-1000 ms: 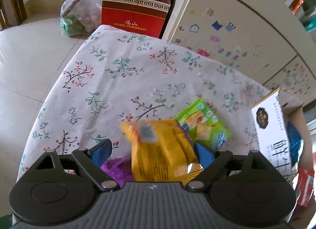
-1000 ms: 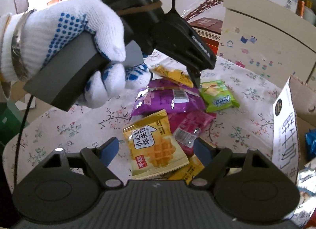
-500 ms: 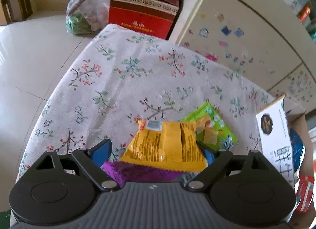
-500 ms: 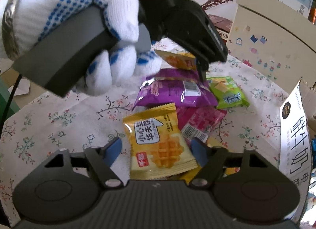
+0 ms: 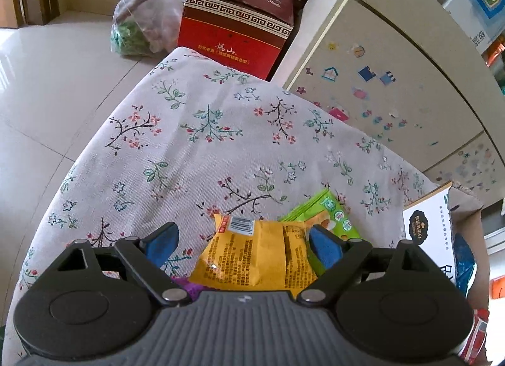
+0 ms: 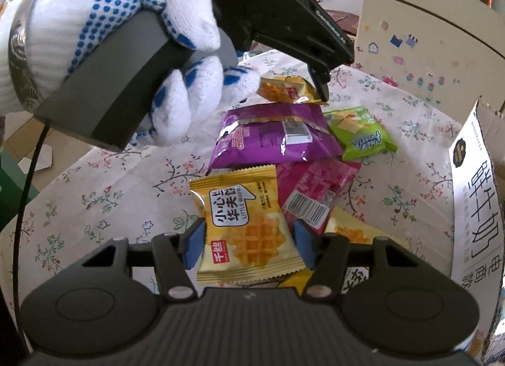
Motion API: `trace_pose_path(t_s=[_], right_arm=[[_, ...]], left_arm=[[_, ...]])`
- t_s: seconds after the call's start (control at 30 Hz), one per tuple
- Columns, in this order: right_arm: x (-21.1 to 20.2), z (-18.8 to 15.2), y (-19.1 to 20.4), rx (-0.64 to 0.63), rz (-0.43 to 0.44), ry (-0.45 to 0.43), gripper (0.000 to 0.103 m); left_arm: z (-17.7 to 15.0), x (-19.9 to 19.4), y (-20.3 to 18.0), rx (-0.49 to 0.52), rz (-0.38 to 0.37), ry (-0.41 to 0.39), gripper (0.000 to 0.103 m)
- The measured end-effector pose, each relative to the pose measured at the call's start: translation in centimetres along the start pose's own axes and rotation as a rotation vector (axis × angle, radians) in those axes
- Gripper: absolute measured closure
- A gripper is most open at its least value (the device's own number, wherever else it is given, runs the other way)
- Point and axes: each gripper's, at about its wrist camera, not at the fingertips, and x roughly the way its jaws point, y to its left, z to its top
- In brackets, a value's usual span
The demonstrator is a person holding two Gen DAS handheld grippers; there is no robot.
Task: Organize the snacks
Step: 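Close the left tool on the yellow bag while the right tool grasps the yellow waffle packet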
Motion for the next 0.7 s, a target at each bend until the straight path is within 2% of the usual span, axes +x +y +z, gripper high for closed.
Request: trace_pose_path(t_s=[0.1,0.13,0.17,0.23,0.43,0.7], right_arm=[[0.1,0.0,0.0,0.01,0.003,-0.001,0.043],[0.1,0.0,0.0,0.013,0.004,-0.001,0.043],[0.1,0.0,-0.1,0.018,0.007,-0.001,0.043],[0.1,0.1,-0.4,0.035,0.015,-0.003,0.043],[-0.2,0.4,-1.1,0.089,0.033,-0.016,0.046],[-1.2,1.1,-1.8,0.133,0.044,-0.058,0.047]], left_arm=[[-0.2,0.1,-0.2,0.027,0.029,-0.011,0.012],[-0.4,0.1,-0.5,0.051,0.03,-0.021,0.016],[-0.5,0.0,-0.6,0.066,0.027,-0.025,0.026],[-0.7,0.0,-0.9,0.087,0.018,-0.021,0.033],[-0.7,-1.5,-0.9,0.084,0.002,-0.081,0.034],[-0.7,-4.4,-0.2,0.024,-0.021,-0.137,0.034]])
